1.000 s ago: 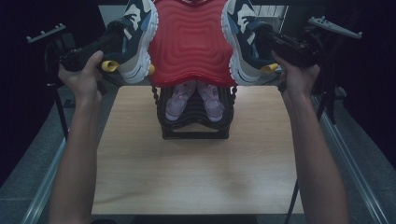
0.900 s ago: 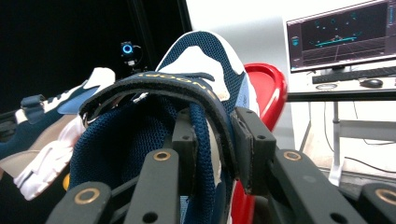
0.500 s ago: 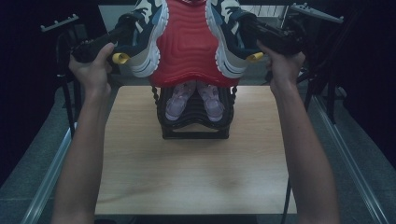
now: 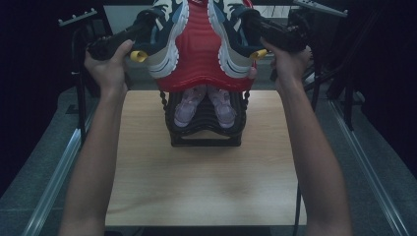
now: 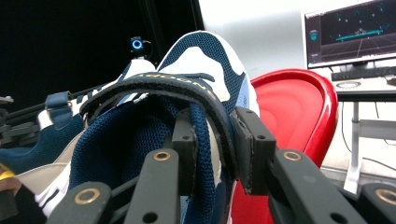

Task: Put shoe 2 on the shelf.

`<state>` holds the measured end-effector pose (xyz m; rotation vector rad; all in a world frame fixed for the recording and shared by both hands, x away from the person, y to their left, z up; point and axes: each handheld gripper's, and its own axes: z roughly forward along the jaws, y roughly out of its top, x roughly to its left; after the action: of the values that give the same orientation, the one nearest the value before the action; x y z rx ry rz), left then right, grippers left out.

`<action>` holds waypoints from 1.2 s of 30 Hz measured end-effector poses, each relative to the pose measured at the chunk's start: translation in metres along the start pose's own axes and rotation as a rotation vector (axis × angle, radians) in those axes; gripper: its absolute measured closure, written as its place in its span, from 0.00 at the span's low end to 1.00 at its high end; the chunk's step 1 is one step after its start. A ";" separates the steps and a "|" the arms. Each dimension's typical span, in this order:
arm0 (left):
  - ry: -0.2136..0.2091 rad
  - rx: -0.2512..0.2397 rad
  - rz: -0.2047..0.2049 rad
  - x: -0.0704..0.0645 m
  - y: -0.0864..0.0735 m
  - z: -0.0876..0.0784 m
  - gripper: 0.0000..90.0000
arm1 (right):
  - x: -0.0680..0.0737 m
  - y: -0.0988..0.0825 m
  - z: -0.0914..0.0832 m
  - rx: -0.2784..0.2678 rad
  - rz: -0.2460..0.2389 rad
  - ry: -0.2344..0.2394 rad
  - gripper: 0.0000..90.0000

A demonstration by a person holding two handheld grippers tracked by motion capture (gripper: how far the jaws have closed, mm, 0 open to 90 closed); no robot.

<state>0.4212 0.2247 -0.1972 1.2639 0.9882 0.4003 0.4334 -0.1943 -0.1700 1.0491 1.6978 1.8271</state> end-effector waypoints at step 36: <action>0.055 0.089 0.099 -0.016 -0.019 0.049 0.62 | -0.008 -0.013 0.052 0.144 -0.088 -0.032 0.65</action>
<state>0.4466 0.1777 -0.2088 1.3920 1.0018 0.4739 0.4754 -0.1646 -0.1860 1.0369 1.8487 1.6458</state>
